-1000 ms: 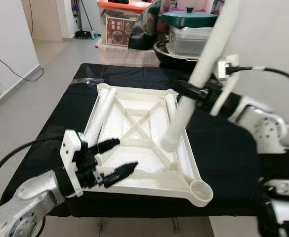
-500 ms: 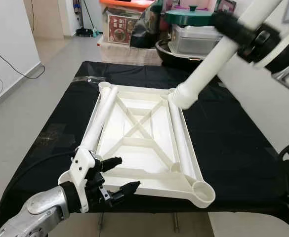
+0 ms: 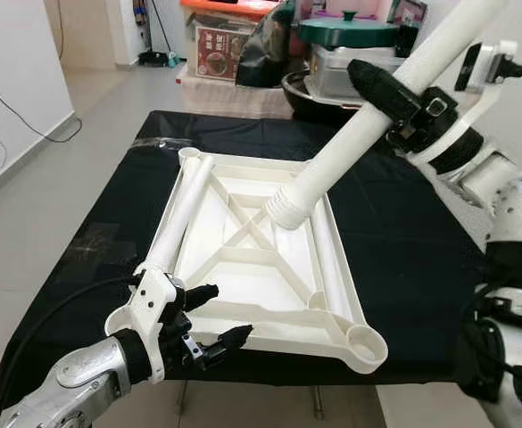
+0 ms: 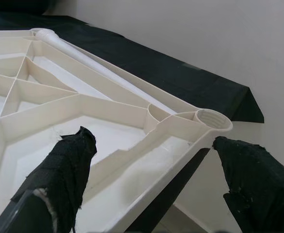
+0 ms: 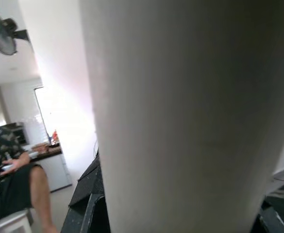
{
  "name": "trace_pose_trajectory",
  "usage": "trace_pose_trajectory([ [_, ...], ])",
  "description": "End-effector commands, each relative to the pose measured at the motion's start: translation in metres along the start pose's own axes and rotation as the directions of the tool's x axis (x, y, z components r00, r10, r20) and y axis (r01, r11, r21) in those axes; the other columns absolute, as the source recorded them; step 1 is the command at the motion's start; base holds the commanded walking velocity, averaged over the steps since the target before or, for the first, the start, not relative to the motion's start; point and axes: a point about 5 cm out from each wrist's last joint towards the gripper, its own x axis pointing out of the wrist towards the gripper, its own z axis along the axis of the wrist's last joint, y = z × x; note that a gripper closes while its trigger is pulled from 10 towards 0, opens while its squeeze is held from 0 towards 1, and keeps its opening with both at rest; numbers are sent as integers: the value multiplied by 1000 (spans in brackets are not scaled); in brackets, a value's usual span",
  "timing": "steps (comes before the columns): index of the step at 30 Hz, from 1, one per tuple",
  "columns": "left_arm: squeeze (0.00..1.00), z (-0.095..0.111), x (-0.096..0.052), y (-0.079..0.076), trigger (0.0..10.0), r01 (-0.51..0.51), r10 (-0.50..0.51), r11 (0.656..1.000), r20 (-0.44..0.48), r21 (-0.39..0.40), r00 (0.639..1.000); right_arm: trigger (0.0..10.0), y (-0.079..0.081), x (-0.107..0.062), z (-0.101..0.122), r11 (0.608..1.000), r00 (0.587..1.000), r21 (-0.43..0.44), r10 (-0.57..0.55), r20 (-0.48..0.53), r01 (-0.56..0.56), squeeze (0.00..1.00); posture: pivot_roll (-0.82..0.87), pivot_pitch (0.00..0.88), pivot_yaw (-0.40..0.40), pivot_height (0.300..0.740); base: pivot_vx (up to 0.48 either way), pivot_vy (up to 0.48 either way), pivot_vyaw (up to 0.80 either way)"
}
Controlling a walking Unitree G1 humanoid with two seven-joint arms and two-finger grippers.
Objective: Building children table
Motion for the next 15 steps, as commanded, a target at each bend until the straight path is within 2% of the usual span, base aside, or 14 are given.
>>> trace_pose_trajectory([
  [1, 0, 0, 1, 1, 10000, 3, -3, 1000, -6, 1, 1000, 0, 3, -1, -4, 1000, 1000, 12, 21, -3, -21, 0, 96, 0, -114, 740, 0, 0, 0],
  [9, 0, -1, 1, 2, 10000, 8, -8, 1000, -16, 7, 1000, 0, 4, -1, -12, 999, 1000, 28, 26, -15, -26, 0, 102, 0, -114, 740, 0, 0, 0],
  [14, 0, -1, 0, 2, 10000, 7, -7, 1000, -17, 7, 1000, 0, 6, -4, -17, 1000, 999, 16, 23, -46, -23, 0, 104, 0, -113, 740, 0, 0, 0],
  [15, 0, -1, -1, 3, 10000, 5, -5, 1000, -17, 8, 1000, 0, 6, -8, -19, 1000, 997, -13, 14, -81, -15, 0, 101, 0, -111, 740, 0, 0, 0],
])
